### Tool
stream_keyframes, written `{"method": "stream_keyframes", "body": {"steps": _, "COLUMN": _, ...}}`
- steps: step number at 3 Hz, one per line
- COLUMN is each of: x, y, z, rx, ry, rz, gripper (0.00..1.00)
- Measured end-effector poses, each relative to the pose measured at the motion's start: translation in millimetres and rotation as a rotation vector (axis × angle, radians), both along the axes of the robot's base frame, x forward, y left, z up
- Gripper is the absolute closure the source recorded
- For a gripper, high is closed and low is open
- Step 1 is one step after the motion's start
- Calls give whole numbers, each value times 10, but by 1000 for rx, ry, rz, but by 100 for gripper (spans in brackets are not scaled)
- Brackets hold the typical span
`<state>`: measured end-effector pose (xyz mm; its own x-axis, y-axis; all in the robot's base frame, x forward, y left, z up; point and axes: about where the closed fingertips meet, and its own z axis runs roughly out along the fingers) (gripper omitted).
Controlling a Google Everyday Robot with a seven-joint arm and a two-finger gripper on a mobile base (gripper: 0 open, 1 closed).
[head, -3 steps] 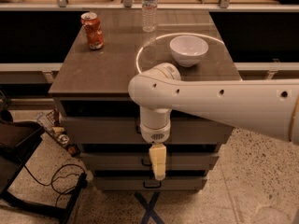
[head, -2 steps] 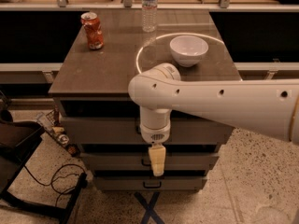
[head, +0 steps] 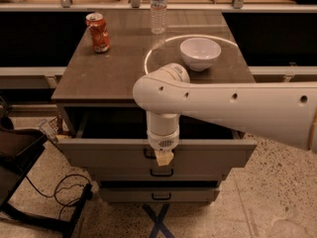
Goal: Open top drawer
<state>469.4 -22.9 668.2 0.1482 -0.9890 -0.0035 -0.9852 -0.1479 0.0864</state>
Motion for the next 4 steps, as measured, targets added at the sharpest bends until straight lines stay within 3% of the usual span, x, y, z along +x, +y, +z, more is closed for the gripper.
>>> {"method": "stream_keyframes", "body": {"steps": 1, "x": -40, "y": 38, "z": 62, "rx": -19, "ry": -26, "rz": 12, "gripper": 96}}
{"method": "stream_keyframes", "body": {"steps": 3, "x": -255, "y": 101, "z": 606, "rx": -90, "ry": -183, "rz": -11, "gripper": 100}}
{"method": "stream_keyframes", "body": {"steps": 4, "x": -287, "y": 101, "z": 779, "rx": -108, "ry": -231, "rz": -17, "gripper": 100}}
